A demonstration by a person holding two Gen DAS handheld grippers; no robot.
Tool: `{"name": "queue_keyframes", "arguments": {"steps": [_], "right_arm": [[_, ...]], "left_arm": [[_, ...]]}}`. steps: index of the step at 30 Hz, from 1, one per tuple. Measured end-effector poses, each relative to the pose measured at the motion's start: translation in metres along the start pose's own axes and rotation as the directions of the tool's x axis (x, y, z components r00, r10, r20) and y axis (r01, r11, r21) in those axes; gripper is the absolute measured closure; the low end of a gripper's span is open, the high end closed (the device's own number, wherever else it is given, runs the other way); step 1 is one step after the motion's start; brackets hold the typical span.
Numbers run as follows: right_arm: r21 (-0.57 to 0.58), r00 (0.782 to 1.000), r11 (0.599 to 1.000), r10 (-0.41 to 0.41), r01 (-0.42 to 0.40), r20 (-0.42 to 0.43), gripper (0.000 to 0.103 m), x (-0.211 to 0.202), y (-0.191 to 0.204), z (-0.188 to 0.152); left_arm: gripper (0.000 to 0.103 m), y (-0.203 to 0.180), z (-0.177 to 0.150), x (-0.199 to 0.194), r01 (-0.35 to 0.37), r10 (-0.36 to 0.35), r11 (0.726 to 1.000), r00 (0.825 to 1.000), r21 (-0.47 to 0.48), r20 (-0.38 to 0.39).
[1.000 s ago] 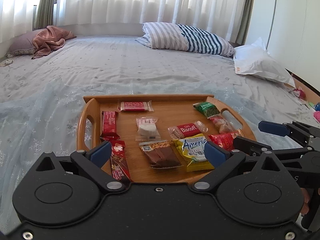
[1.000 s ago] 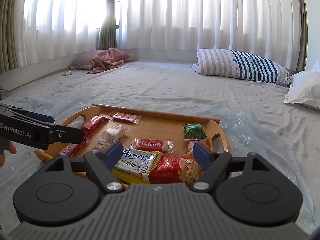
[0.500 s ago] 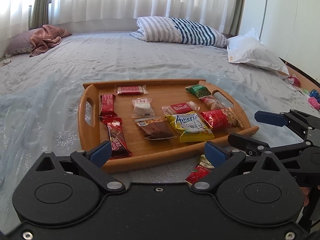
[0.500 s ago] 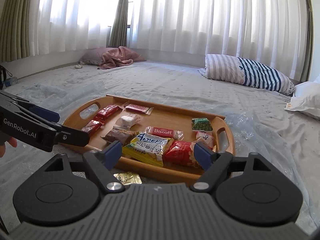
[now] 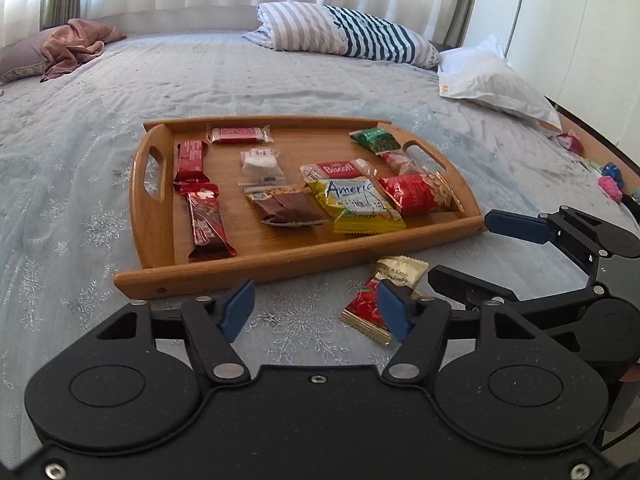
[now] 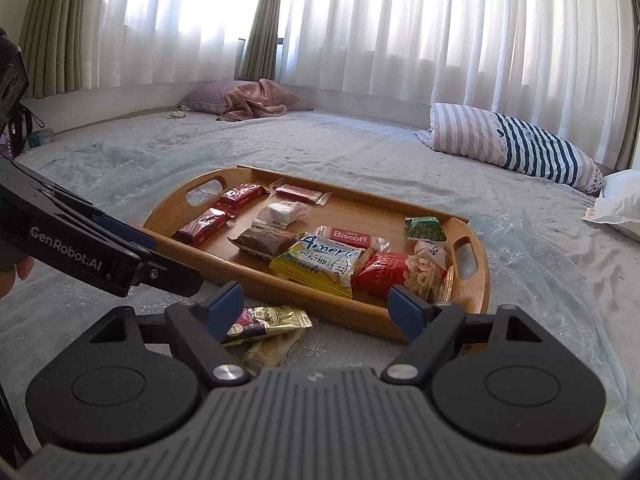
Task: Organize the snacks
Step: 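Move the left tool to the gold-red candy packet while the right tool approaches the beige wrapped bar, then close the left tool on the candy packet while the right tool grasps the beige bar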
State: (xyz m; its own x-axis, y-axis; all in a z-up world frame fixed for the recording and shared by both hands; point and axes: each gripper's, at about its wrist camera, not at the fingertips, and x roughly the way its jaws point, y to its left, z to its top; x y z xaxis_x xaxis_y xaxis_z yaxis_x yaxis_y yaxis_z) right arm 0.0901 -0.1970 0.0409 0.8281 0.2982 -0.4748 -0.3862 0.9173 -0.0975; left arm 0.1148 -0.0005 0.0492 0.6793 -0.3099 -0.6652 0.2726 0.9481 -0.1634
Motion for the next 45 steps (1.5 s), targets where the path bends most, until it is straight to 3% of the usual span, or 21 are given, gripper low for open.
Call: {"name": "queue_keyframes", "arguments": {"steps": [7,11,21,26,31,34,41,45], "right_arm": [[-0.006,1.0,1.0,0.015,-0.015,-0.014,0.016,0.002,0.003,-0.009],[0.006,0.999,1.0,0.031,-0.031,-0.036,0.024,0.007,0.002,-0.015],[-0.024,0.994,0.997,0.071,-0.073,-0.089,0.031,0.018,0.008,-0.025],[0.003,0.989,0.995,0.102,-0.102,-0.104,0.034,0.024,0.009,-0.028],[0.048,0.986,0.991,0.128,-0.123,-0.109,0.041,0.026,0.008,-0.028],[0.064,0.984,0.989,0.141,-0.135,-0.113,0.047,0.026,0.009,-0.028],[0.078,0.982,0.988,0.141,-0.132,-0.122,0.052,0.03,0.014,-0.027],[0.083,0.984,0.989,0.129,-0.119,-0.127,0.06,0.03,0.015,-0.026]], "left_arm": [[0.053,-0.005,-0.006,0.007,0.027,-0.028,0.999,0.999,-0.018,-0.026],[0.056,-0.006,-0.007,0.015,0.047,-0.049,0.999,0.998,-0.026,-0.048],[0.055,-0.008,-0.005,0.03,0.096,-0.101,0.993,0.992,-0.073,-0.07],[0.053,-0.009,0.002,0.049,0.149,-0.163,0.981,0.981,-0.127,-0.106],[0.06,-0.016,0.002,0.055,0.122,-0.13,0.989,0.986,-0.08,-0.105],[0.075,-0.018,0.001,0.053,0.11,-0.115,0.992,0.988,-0.058,-0.105],[0.075,-0.022,0.0,0.047,0.061,-0.061,0.998,0.994,-0.007,-0.093],[0.075,-0.017,0.0,0.042,0.046,-0.047,0.999,0.995,-0.013,-0.091]]}}
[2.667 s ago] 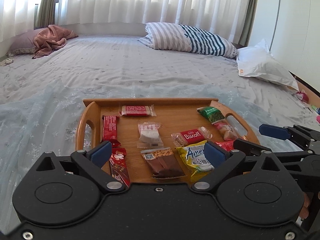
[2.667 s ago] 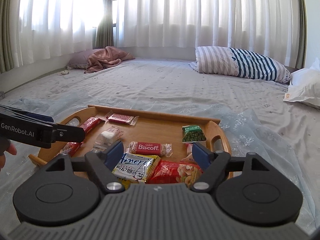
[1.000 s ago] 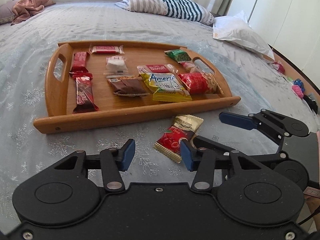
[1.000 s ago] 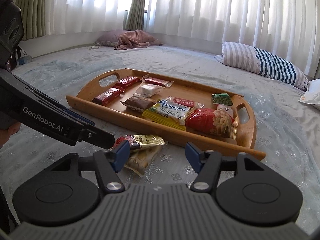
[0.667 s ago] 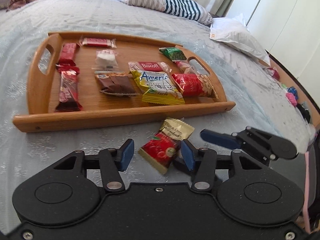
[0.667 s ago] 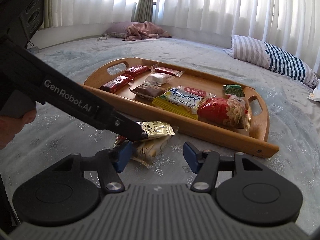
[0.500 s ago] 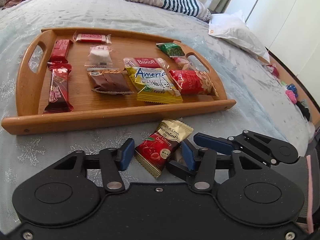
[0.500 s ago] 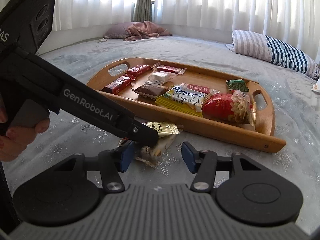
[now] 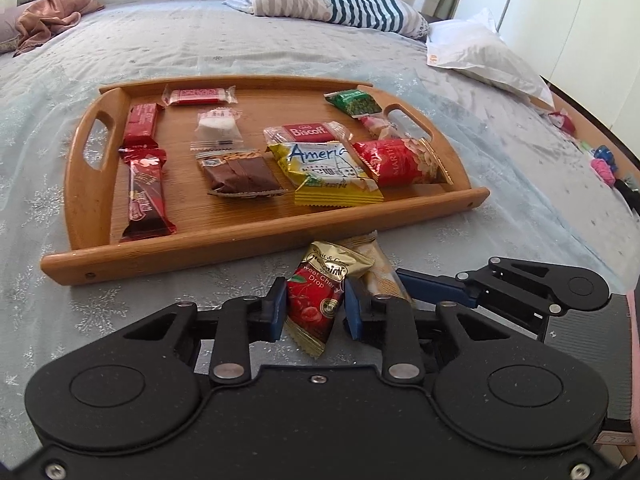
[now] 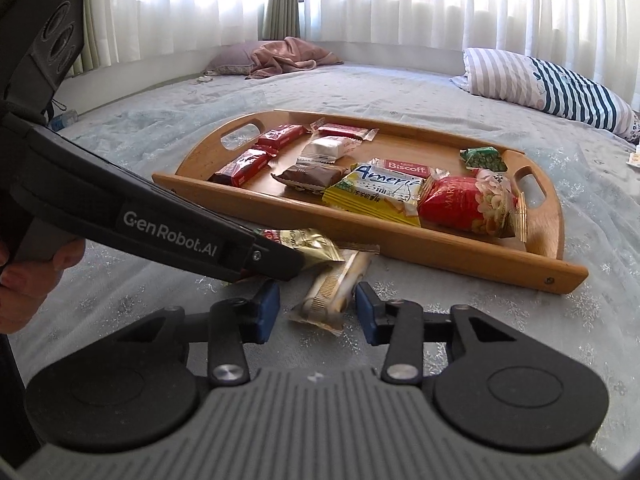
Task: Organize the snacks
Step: 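Close the left tool on the candy packet while the right tool grasps the beige bar, then carry the candy packet with the left tool while the right tool carries the beige bar onto the tray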
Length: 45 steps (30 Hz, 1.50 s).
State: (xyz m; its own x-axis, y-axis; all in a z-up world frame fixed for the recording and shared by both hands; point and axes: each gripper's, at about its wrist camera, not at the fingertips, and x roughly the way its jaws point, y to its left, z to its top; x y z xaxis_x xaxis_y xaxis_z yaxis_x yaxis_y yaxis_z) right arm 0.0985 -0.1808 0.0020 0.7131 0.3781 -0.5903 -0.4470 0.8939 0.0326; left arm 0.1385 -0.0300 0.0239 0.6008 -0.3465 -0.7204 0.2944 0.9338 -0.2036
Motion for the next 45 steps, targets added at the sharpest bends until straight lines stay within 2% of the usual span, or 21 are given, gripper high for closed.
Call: {"name": "queue_keyframes", "arguments": {"steps": [2,4,6,21,33,35,37,39,42,44,45], "right_arm": [[0.006,1.0,1.0,-0.004,0.004,0.002,0.068,-0.001,0.001,0.001],[0.008,1.0,1.0,-0.012,0.012,0.005,0.07,-0.002,0.003,0.001],[0.008,1.0,1.0,-0.018,0.018,0.005,0.076,-0.003,0.005,0.001],[-0.002,0.994,0.996,-0.088,0.089,0.067,0.077,-0.024,0.01,0.009],[0.015,0.991,0.995,-0.101,0.1,0.088,0.077,-0.028,0.007,0.014],[0.018,0.99,0.994,-0.108,0.107,0.091,0.086,-0.028,0.007,0.015],[0.019,0.99,0.994,-0.109,0.107,0.086,0.086,-0.027,0.007,0.016],[0.012,0.992,0.995,-0.095,0.094,0.079,0.083,-0.025,0.006,0.015],[0.019,0.994,0.995,-0.094,0.094,0.053,0.063,-0.02,0.004,0.01],[0.032,0.994,0.994,-0.105,0.104,0.038,0.06,-0.015,0.003,0.006],[0.04,0.994,0.994,-0.107,0.106,0.027,0.054,-0.013,0.002,0.005]], "left_arm": [[0.075,0.003,0.0,-0.004,-0.003,0.003,1.0,1.0,-0.006,0.005],[0.075,0.004,0.0,-0.007,-0.013,0.013,1.0,1.0,-0.005,0.01],[0.075,0.006,-0.001,-0.011,-0.024,0.024,1.0,1.0,-0.002,0.016],[0.075,0.016,0.002,-0.039,-0.075,0.075,0.997,0.994,-0.003,0.081],[0.075,0.019,0.003,-0.042,-0.071,0.073,0.997,0.994,-0.024,0.079],[0.075,0.02,0.004,-0.042,-0.071,0.073,0.997,0.994,-0.026,0.081],[0.075,0.02,0.004,-0.042,-0.075,0.077,0.997,0.994,-0.026,0.081],[0.075,0.02,0.003,-0.042,-0.077,0.079,0.997,0.994,-0.028,0.08],[0.075,0.022,0.003,-0.04,-0.077,0.079,0.997,0.994,-0.033,0.077],[0.075,0.023,0.003,-0.039,-0.078,0.08,0.996,0.994,-0.037,0.073],[0.075,0.023,0.003,-0.038,-0.078,0.08,0.996,0.994,-0.04,0.07]]}}
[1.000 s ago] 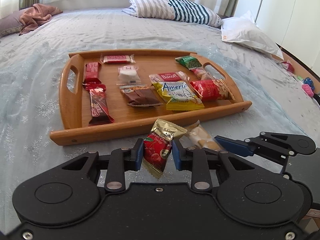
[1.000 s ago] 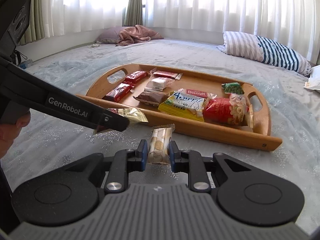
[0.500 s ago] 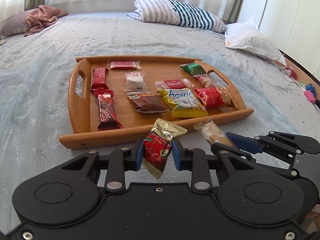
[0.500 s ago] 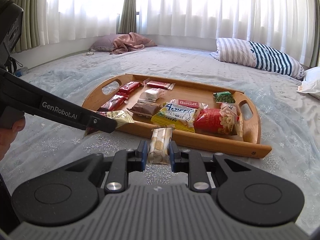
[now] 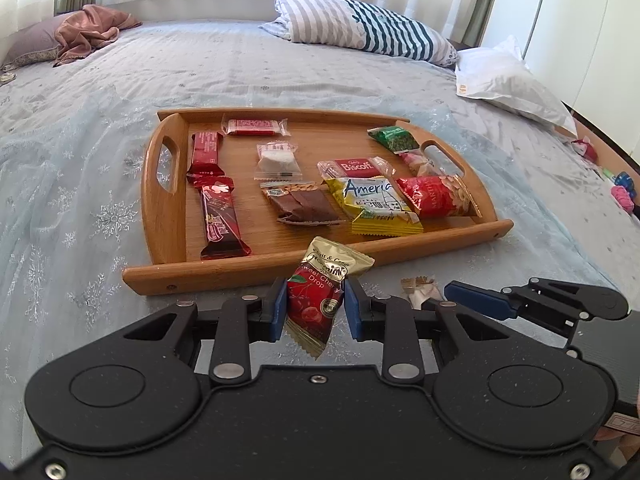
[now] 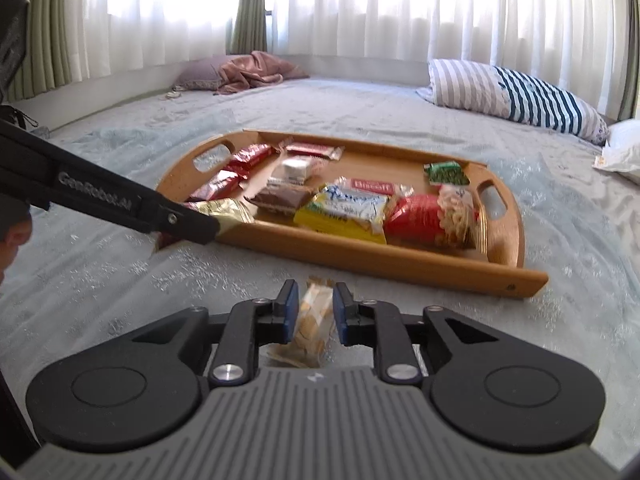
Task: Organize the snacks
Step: 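Carry the candy packet with the left tool while the right tool carries the beige bar onto the tray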
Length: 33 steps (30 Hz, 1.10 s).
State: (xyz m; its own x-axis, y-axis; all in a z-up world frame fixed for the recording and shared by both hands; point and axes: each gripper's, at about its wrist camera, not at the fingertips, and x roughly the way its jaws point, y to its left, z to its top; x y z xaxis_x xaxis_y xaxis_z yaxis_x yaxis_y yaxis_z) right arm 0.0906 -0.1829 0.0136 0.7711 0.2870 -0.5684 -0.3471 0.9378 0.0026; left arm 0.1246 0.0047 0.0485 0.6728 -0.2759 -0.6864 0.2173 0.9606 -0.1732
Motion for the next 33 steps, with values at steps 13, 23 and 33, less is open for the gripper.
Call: {"name": "queue_keyframes", "arguments": {"steps": [13,23,33], "right_arm": [[0.078,0.997,0.995,-0.063,0.066,-0.04,0.061,0.008,0.01,-0.006],[0.115,0.997,0.99,-0.081,0.08,-0.003,0.076,-0.002,0.006,0.005],[0.119,0.987,0.985,-0.133,0.122,0.086,0.076,-0.007,-0.013,0.038]], "left_arm": [[0.075,-0.001,-0.001,0.003,0.003,-0.003,1.0,1.0,-0.004,-0.004],[0.075,-0.003,0.008,0.003,0.003,-0.003,1.0,1.0,-0.002,0.017],[0.075,-0.011,0.041,0.004,-0.004,0.003,1.0,0.995,0.012,0.101]]}}
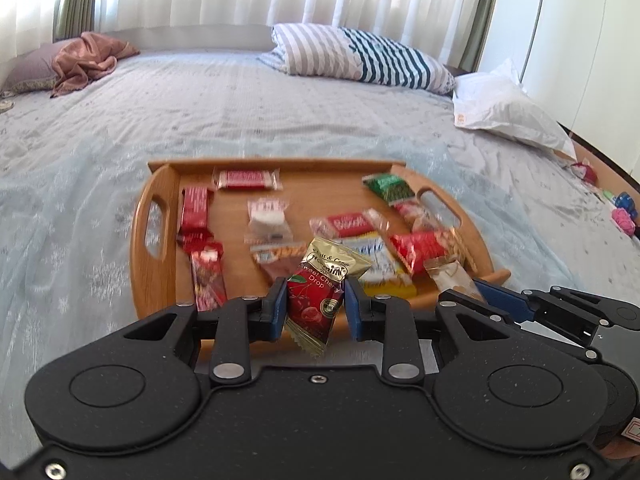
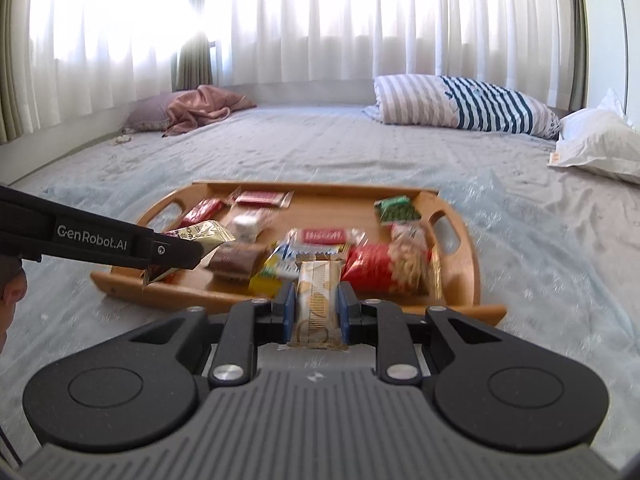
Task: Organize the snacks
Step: 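Carry the candy packet with the left tool while the right tool carries the beige bar onto the tray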
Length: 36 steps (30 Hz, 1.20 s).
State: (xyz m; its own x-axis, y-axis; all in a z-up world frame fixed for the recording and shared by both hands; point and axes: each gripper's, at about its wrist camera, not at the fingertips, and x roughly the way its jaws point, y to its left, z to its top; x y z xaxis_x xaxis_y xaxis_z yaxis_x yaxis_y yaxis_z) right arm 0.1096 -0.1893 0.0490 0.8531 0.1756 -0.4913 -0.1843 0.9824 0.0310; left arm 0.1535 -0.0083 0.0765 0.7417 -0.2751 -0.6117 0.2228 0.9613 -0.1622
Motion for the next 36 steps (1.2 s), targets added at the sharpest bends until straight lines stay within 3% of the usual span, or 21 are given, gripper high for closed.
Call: {"name": "queue_keyframes", "arguments": {"steps": [17,36], "right_arm": [[0.003,0.997,0.999,-0.037,0.037,0.067,0.076,0.031,-0.019,0.039],[0.019,0.998,0.999,-0.046,0.045,0.051,0.076,0.062,-0.03,0.051]], "left_arm": [[0.075,-0.004,0.037,0.036,0.009,-0.009,1.0,0.999,-0.009,0.038],[0.075,0.002,0.056,0.067,0.017,-0.016,0.999,0.999,-0.039,0.033]]}}
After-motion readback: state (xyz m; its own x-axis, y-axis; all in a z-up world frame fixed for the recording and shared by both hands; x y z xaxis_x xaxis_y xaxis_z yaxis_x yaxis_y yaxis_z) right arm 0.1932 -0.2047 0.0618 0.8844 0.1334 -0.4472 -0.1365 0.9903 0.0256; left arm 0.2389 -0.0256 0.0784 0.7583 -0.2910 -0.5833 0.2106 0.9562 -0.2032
